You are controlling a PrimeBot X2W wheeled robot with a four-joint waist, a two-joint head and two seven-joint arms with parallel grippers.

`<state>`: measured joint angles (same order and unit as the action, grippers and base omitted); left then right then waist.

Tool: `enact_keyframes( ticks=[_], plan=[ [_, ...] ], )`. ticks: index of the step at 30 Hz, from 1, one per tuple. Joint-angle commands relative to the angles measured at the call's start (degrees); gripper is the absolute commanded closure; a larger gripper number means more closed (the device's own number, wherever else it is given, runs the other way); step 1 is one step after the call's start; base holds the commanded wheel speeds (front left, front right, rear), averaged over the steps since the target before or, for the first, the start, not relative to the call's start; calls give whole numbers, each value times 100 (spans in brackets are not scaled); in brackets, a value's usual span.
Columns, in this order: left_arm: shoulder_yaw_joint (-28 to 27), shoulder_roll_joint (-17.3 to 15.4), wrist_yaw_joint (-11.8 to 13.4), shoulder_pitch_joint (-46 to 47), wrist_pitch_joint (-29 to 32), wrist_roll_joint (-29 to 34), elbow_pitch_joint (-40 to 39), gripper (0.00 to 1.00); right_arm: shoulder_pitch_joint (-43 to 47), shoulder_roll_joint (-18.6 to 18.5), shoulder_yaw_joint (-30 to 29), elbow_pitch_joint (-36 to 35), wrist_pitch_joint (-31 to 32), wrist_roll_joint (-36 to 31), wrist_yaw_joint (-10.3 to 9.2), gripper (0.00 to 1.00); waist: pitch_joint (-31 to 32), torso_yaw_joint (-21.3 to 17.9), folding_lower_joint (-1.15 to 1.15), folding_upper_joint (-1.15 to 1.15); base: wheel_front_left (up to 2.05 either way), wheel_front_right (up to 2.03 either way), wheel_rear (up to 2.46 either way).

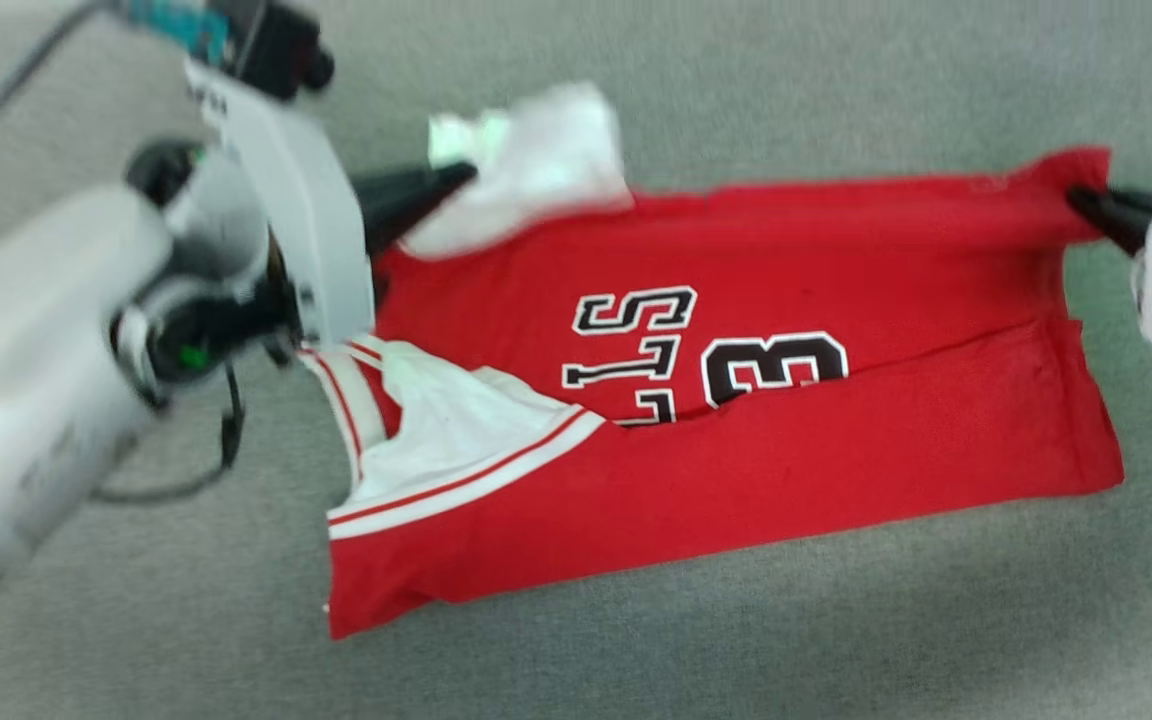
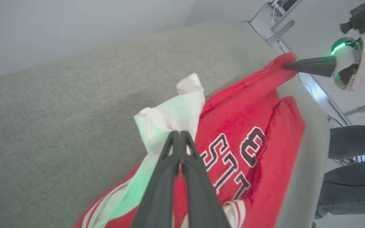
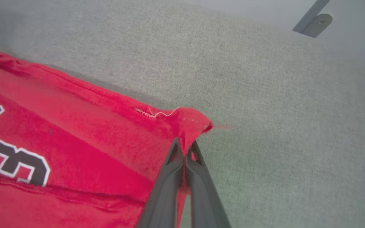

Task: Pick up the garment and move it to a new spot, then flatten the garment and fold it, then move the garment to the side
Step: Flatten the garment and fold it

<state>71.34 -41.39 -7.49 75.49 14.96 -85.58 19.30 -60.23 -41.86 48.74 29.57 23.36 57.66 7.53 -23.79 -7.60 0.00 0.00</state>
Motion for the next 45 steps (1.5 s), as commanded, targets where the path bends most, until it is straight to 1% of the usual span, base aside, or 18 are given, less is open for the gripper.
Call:
enact_keyframes(
  ticks=[1, 4, 7, 11, 14, 18, 21, 23, 24, 28, 31, 32, 33, 34, 35, 36, 41, 45],
  plan=[
    [13, -169, 5, -336, -209, -78, -424, 100, 348, -224, 39, -145, -96, 119, -10, 100, 680, 384, 0, 0, 0, 0, 0],
    [34, -473, 5, -784, -529, -140, -1028, 100, 793, -534, 41, -357, -201, 259, -10, 100, 835, 491, 0, 0, 0, 0, 0],
    [79, -688, 5, -1254, -816, -94, -1451, 100, 1230, -739, -17, -488, -312, 418, -10, 100, 930, 568, 0, 0, 0, 0, 0],
    [116, -817, 5, -1705, -1048, -41, -1706, 100, 1571, -826, -125, -548, -459, 522, -10, 100, 970, 610, 0, 0, 0, 0, 0],
    [135, -829, 5, -2103, -1305, -133, -1783, 100, 1875, -856, -239, -553, -649, 599, -10, 100, 1002, 658, 0, 0, 0, 0, 0],
    [157, -742, 5, -2527, -1497, -46, -1638, 100, 2176, -847, -370, -418, -916, 483, -10, 100, 1003, 686, 0, 0, 0, 0, 0],
    [158, -586, 5, -2709, -1657, -28, -1330, 100, 2347, -668, -487, -201, -1195, 351, -10, 100, 962, 693, 0, 0, 0, 0, 0],
    [167, -411, 5, -2801, -1690, -83, -1144, 100, 2412, -522, -521, -65, -1319, 283, -10, 100, 946, 691, 0, 0, 0, 0, 0],
    [165, -375, 5, -2822, -1677, -90, -1023, 100, 2431, -453, -545, 0, -1362, 249, -10, 100, 935, 678, 0, 0, 0, 0, 0],
    [177, -167, 5, -2922, -1660, -108, -664, 100, 2453, -198, -561, 240, -1435, 143, -10, 100, 908, 614, 0, 0, 0, 0, 0],
    [180, -103, 5, -3011, -1729, -6, -401, 100, 2440, -74, -531, 378, -1450, 53, -10, 100, 936, 564, 0, 0, 0, 0, 0],
    [185, -62, 5, -3053, -1772, 17, -338, 87, 2441, -42, -517, 410, -1466, 33, -10, 100, 965, 551, 0, 0, 0, 0, 0],
    [183, -25, 5, -3086, -1836, 44, -268, 81, 2450, -26, -514, 423, -1514, -6, -10, 87, 996, 549, 0, 0, 0, 0, 0],
    [183, 14, 5, -3126, -1916, 45, -225, 23, 2475, -16, -517, 435, -1566, -20, -10, 56, 1038, 549, 0, 0, 0, 0, 0],
    [173, 31, 5, -3147, -2014, 79, -171, 0, 2502, -15, -525, 424, -1616, -22, -10, 21, 1069, 553, 0, 0, 0, 0, 0],
    [156, 44, 5, -3171, -2131, 114, -108, 0, 2519, -23, -550, 415, -1666, -21, -10, 0, 1103, 556, 0, 0, 0, 0, 0],
    [-52, 145, 5, -3464, -2790, 162, -41, 0, 2727, -174, -651, 277, -1751, 32, -10, 0, 1339, 636, 0, 0, 0, 0, 0],
    [-404, 289, 86, -3872, -2991, 264, -44, 0, 2984, -378, -771, 146, -1667, 162, -10, 0, 1498, 785, 0, 0, 0, 0, 0]
  ],
)
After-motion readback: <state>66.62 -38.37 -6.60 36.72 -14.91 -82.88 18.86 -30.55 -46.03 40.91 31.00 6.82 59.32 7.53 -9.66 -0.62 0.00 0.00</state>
